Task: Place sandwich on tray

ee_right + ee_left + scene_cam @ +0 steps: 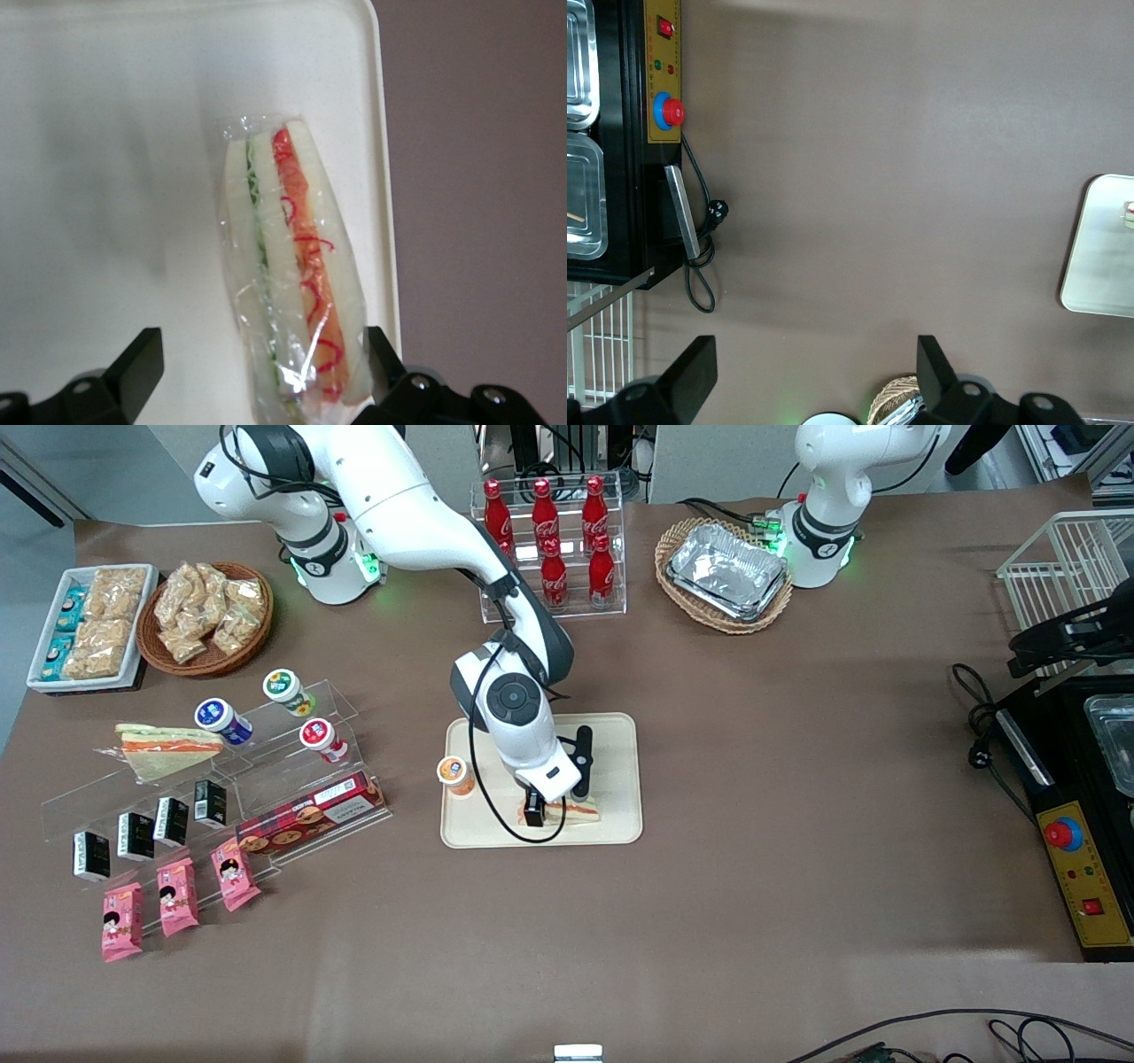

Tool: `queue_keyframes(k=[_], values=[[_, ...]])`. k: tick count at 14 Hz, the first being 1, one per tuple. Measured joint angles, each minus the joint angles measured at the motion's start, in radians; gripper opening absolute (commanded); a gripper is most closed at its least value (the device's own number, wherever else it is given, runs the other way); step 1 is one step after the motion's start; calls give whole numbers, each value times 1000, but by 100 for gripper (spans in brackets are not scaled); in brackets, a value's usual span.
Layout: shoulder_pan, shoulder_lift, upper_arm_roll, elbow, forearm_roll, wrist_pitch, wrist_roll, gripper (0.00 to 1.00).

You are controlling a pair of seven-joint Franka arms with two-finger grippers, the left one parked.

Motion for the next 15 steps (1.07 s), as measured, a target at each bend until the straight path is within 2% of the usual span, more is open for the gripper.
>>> queue_keyframes(k=[7,15], values=[[-10,-40,-10,4,0,-35,0,100],[-66,-232,-19,14,0,-291,-14,100]])
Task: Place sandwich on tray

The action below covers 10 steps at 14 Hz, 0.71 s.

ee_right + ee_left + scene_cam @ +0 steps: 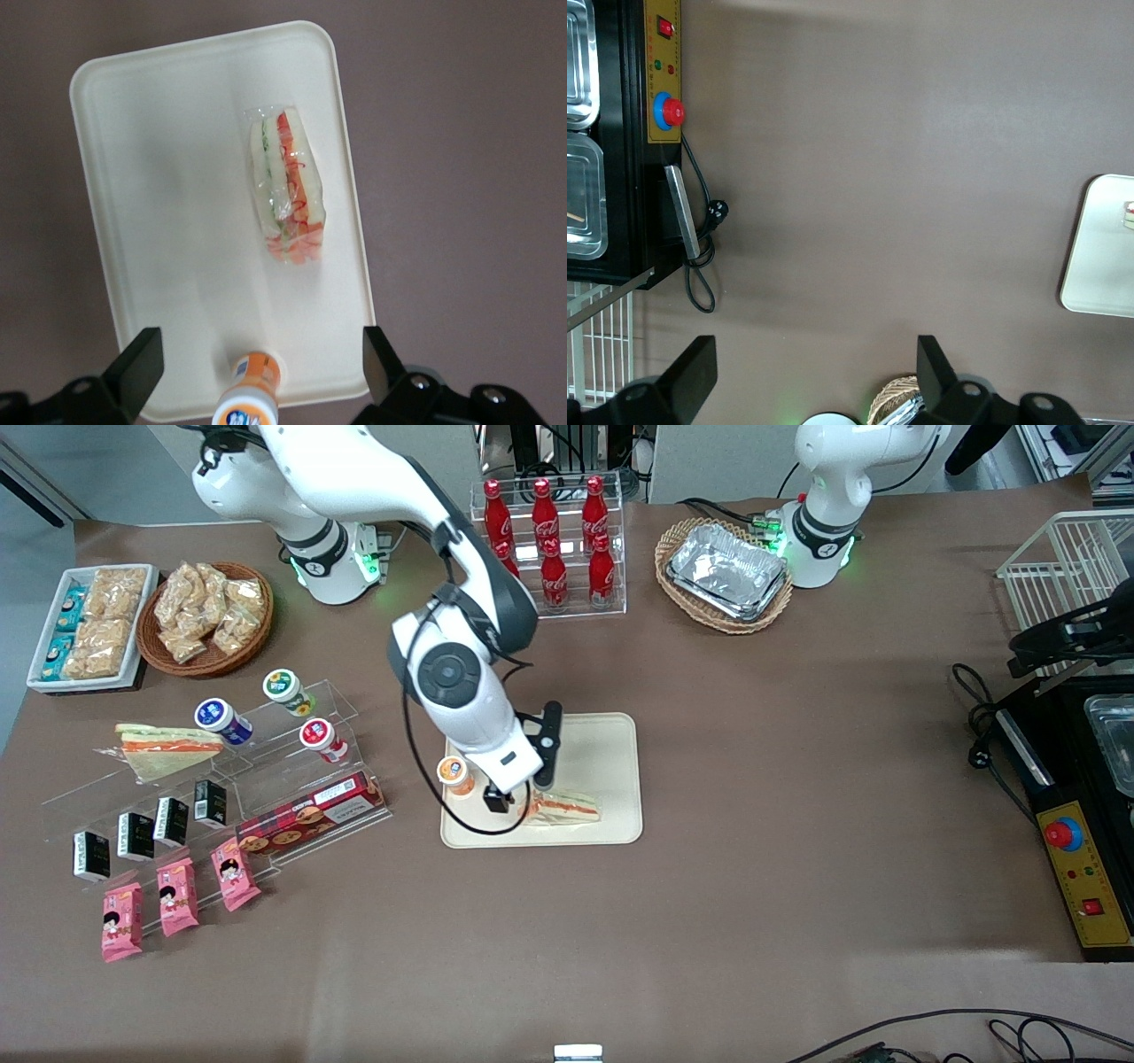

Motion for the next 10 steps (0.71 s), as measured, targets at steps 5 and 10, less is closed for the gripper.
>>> queue_keyframes(k=[5,10], values=[[-17,-122,-21,3,1,-129,7,100],[-55,-257,-34,6,2,-251,172,100]])
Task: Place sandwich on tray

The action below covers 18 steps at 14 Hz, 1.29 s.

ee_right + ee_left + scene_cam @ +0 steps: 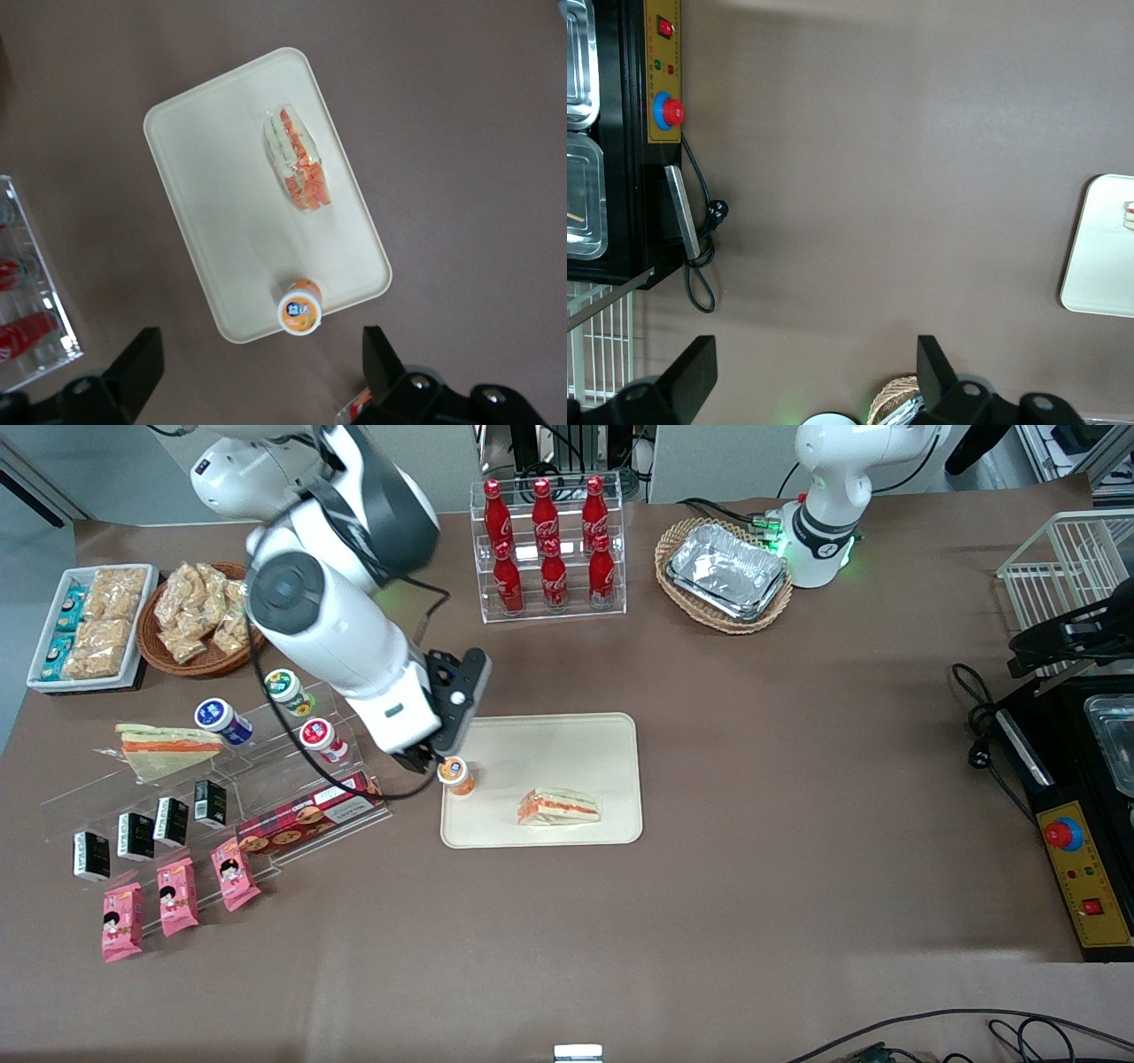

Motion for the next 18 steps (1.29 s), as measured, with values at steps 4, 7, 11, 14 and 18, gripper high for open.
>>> queue_keyframes(k=[4,7,11,14,18], values=[[-4,-63,-9,0,0,-82,110,100],[-43,-95,-16,1,0,-107,182,100],[-102,-142,-16,14,-21,-153,345,100],[-181,-155,-13,44,-46,-185,429,100],[-496,-181,185,49,-87,-204,671,100]])
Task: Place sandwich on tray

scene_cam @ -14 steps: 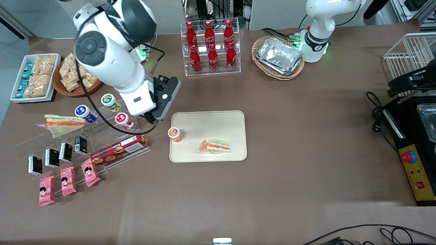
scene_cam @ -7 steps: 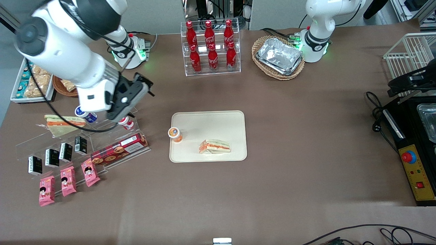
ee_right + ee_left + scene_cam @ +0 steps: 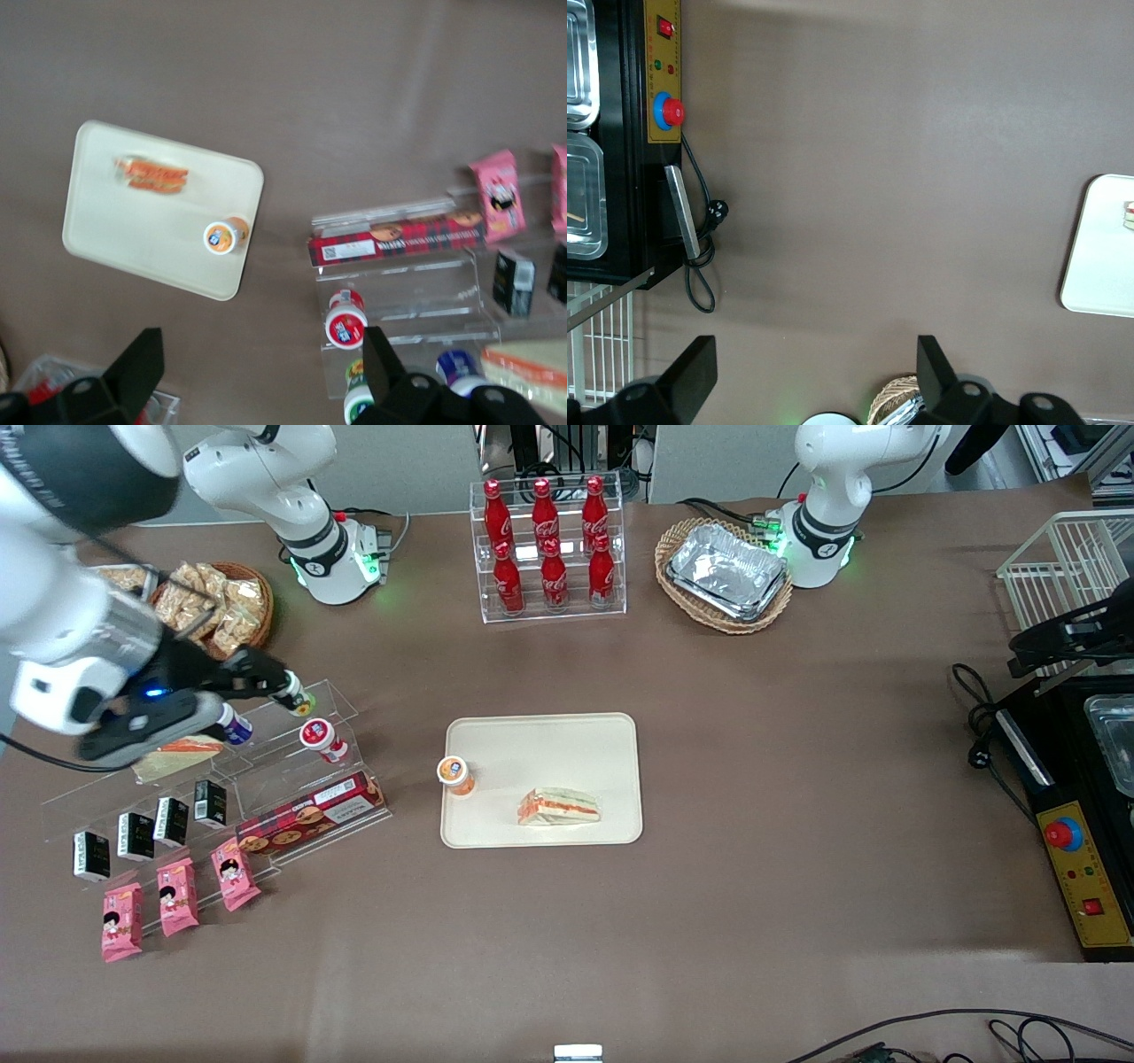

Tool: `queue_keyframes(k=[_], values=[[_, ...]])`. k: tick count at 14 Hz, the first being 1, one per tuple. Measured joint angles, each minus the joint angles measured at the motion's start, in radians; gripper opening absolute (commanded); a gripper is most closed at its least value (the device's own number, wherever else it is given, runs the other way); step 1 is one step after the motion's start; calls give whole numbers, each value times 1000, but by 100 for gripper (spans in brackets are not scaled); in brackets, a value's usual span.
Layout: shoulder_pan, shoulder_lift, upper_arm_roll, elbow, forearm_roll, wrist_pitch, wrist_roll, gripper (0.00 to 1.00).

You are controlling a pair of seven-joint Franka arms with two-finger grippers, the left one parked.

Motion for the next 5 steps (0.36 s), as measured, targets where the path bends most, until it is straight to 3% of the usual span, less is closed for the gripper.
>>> queue_keyframes(k=[2,5], values=[[-183,-14,145,1,-55,-45,131,100],[-258,-20,173,1,-101,-60,239,100]])
